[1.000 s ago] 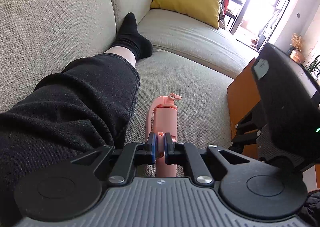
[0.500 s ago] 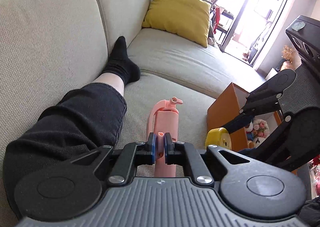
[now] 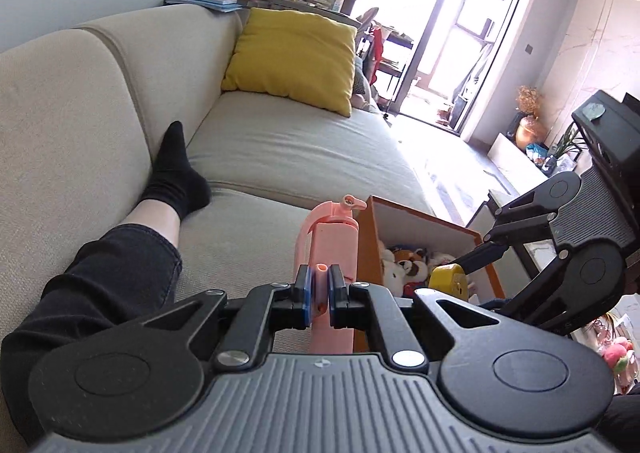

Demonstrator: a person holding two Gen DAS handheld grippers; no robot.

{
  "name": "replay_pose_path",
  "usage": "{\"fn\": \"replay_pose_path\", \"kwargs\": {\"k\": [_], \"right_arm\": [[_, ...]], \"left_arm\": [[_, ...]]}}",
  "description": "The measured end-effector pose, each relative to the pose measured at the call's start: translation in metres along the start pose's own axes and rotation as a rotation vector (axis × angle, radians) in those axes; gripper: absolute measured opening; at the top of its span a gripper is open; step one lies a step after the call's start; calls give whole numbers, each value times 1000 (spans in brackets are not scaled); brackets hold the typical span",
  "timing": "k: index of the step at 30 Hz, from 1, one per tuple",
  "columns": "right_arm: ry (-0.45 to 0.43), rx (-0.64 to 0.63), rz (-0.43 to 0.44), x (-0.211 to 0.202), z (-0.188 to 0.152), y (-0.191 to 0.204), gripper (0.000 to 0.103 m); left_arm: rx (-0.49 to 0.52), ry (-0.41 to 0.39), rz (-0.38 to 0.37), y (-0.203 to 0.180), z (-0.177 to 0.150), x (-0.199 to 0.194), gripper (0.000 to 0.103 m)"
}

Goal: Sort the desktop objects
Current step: 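Carry the selfie stick and tape measure over the box with both tools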

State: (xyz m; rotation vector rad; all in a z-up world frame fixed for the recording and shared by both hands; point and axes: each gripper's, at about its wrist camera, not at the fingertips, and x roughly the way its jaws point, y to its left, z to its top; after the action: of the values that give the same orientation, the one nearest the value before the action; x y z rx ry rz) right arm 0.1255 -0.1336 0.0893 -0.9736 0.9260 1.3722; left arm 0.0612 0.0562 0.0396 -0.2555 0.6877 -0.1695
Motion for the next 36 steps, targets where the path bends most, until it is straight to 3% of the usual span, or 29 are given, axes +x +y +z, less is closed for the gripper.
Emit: {"fn": "replay_pose_path", "kwargs": {"k": [10, 17, 24, 30, 36], "right_arm": [[32, 19, -27, 5, -56, -24, 56], [40, 4, 15, 25, -70, -28, 56], [25, -4, 90, 40, -83, -27, 56], [-18, 23, 136, 33, -93, -36, 56], [-90, 40, 69, 0, -96, -46, 56]], "left_arm": [[82, 62, -154, -64, 7, 42, 8], [80, 171, -93, -82, -4, 90, 8], [157, 265, 11, -97, -26, 119, 8], [282, 280, -3, -109, -36, 109, 8], [484, 289, -92, -122, -31, 95, 8]]}}
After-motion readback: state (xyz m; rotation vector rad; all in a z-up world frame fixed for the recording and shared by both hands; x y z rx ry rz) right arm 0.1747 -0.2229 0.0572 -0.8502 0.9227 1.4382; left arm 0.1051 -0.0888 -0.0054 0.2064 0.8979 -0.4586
